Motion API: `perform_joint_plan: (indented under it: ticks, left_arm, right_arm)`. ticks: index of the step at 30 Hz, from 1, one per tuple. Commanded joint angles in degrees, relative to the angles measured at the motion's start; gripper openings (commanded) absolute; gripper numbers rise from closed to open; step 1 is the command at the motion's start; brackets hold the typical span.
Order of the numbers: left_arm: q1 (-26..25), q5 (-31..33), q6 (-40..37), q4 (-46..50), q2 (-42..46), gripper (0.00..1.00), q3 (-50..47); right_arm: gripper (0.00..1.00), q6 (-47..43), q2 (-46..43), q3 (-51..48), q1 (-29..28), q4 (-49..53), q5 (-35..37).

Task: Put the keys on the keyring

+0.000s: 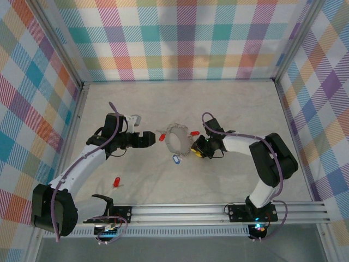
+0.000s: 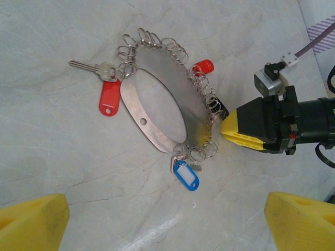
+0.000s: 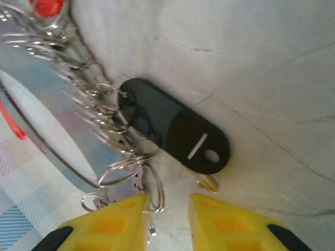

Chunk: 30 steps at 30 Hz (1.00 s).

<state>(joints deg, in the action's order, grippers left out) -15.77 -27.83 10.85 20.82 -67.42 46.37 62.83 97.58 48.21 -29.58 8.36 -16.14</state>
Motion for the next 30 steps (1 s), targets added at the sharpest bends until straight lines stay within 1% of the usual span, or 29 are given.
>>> perform_joint_plan:
  ticks: [1,8,14,23,28,30]
  left_arm:
    - [-0.6,0.0,-0.7,0.1,1.0,0.96,0.3]
    - [-0.6,-0.2,-0.7,0.1,0.7,0.96,0.5]
    - [-0.6,-0.1,-0.9,0.2,0.8,0.96,0.4]
    - [-0.6,-0.2,-0.7,0.1,1.0,0.96,0.2]
    - [-0.7,-0.2,-0.7,0.1,0.9,0.96,0.2]
    - [-0.7,-0.2,-0.6,0.1,0.9,0.96,0.2]
  right_arm:
    - [0.25,1.5,0.3,0.5,0.2,-0.8,0.1]
    - [0.22,3.6,2.7,2.0,0.2,-1.9,-0.2]
    - [0.2,4.5,2.1,2.1,0.3,-2.6,1.0]
    - [0.2,8.0,2.3,1.1,0.1,-8.2,0.7]
    - [0.11,8.3,2.2,0.8,0.1,-8.4,0.7]
    - [0.1,8.5,1.9,0.2,0.1,-8.6,0.8]
